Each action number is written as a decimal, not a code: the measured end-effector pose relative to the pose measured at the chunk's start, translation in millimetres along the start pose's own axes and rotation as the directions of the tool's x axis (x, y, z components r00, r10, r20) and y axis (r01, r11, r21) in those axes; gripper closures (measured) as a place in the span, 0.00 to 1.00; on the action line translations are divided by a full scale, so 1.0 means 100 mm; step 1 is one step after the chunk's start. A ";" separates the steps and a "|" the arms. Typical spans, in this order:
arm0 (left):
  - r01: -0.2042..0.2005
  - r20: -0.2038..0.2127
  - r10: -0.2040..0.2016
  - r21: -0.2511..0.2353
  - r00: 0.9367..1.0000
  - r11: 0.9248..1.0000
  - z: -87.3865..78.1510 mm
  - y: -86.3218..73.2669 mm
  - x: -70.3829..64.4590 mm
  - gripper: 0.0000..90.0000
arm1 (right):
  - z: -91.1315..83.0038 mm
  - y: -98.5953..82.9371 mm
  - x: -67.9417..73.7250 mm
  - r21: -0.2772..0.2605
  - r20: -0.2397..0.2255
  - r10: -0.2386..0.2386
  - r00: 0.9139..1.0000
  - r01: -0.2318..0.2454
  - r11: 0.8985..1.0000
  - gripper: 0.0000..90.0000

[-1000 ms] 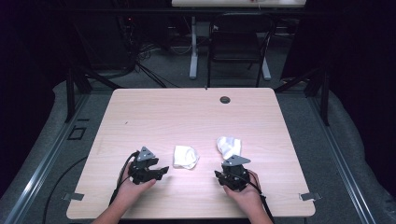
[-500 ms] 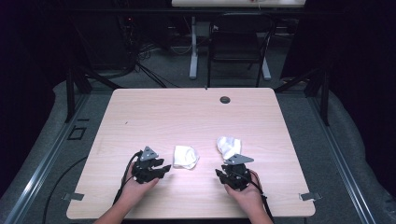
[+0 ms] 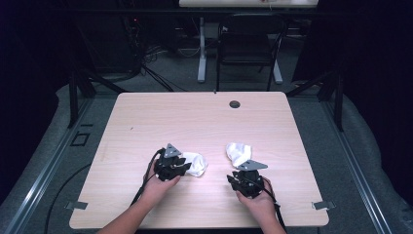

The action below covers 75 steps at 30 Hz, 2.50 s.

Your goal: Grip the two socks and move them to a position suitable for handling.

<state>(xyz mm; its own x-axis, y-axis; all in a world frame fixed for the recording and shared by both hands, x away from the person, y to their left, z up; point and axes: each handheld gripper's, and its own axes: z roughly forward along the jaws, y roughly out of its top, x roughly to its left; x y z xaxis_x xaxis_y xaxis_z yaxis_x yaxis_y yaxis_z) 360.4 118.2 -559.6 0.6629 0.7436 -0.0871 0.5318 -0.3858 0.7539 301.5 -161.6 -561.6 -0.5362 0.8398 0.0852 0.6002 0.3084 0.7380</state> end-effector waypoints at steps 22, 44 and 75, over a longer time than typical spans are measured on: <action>-0.108 0.015 0.107 0.096 0.994 0.990 0.10 -0.11 -0.35 0.76 | -0.05 0.01 -0.06 -0.025 -0.005 0.029 1.000 -0.029 0.999 0.78; -0.059 0.070 0.056 0.042 0.996 0.997 0.07 0.09 -0.45 0.97 | -0.05 0.05 -0.02 -0.048 -0.036 0.028 0.999 -0.030 0.998 0.85; -0.002 0.076 0.005 -0.042 0.997 0.999 -0.37 -0.02 -0.12 0.95 | 0.58 0.23 0.40 0.049 -0.144 -0.109 0.984 0.117 0.992 1.00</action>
<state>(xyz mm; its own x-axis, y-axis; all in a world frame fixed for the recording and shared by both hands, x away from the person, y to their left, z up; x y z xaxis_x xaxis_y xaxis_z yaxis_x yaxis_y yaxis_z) 331.6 130.3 -536.1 0.7039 0.6979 -0.1322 0.5077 -0.3641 0.7808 328.2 -95.1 -579.8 -0.6782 0.7281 0.0995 0.5616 0.4262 0.7092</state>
